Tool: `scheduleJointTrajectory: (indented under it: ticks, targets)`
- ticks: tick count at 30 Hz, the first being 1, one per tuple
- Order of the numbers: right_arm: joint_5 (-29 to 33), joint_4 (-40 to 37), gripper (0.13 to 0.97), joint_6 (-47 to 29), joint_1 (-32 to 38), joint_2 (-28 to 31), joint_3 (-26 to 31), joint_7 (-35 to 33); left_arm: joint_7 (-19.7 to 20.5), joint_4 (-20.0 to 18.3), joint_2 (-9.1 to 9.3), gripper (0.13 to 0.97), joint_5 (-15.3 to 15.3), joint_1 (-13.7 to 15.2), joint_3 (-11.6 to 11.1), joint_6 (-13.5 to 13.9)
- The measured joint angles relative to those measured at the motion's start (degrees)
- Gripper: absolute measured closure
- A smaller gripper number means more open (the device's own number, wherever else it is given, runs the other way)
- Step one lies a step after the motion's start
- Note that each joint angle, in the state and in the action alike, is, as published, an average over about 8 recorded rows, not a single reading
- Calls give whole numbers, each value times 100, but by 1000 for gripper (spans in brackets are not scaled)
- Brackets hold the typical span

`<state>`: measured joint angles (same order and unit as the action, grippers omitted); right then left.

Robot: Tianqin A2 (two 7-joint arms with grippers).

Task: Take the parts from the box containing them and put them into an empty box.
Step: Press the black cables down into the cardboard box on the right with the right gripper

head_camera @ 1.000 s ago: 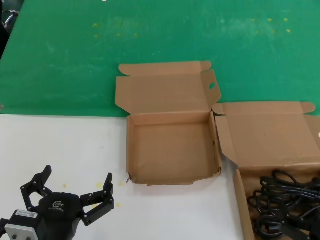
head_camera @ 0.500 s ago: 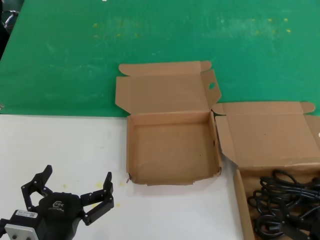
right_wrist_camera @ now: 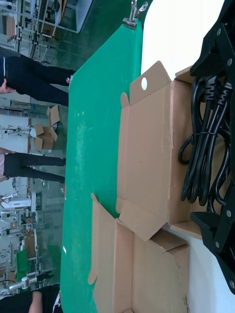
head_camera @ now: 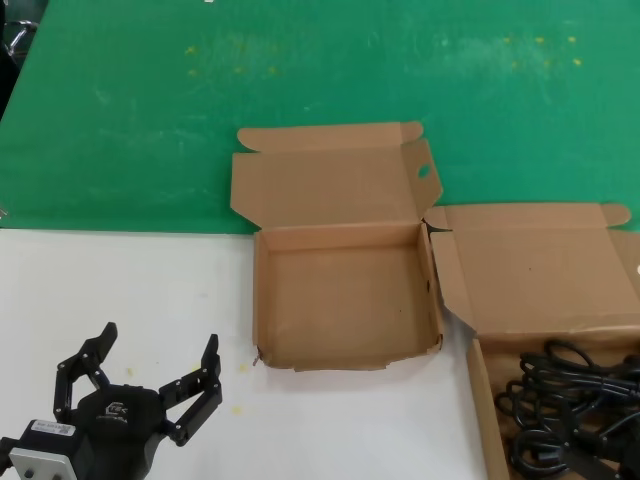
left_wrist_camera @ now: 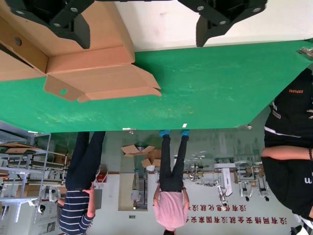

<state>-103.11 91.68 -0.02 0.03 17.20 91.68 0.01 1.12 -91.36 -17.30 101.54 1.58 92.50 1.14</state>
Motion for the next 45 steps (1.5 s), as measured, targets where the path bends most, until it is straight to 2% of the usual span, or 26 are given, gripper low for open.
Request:
scheduleJointTrajectory:
  ticks: [5,12,14,22,25,32,38,42,45]
  targets:
    - [0,0,129,0,0,0,0,0,0,0,0,334,0,0,0,0]
    - [-201,-5,129,141,-8,181,127,103,0,0,0,506,0,0,0,0]
    - [-321,-7,129,224,-11,290,213,156,0,0,0,530,0,0,0,0]
    - [-794,62,129,519,11,812,624,224,0,0,0,737,0,0,0,0]
    - [-1048,146,129,648,74,1173,891,176,0,0,0,737,0,0,0,0]
    - [-2054,445,129,954,546,2630,1977,-129,0,0,0,842,0,0,0,0]
    - [-2930,643,129,986,1384,3984,3127,-458,0,0,0,905,0,0,0,0]
    - [-3173,654,129,752,2222,4650,3995,-620,0,0,0,943,0,0,0,0]
    - [-2987,578,129,426,2954,5005,4667,-546,0,0,0,953,0,0,0,0]
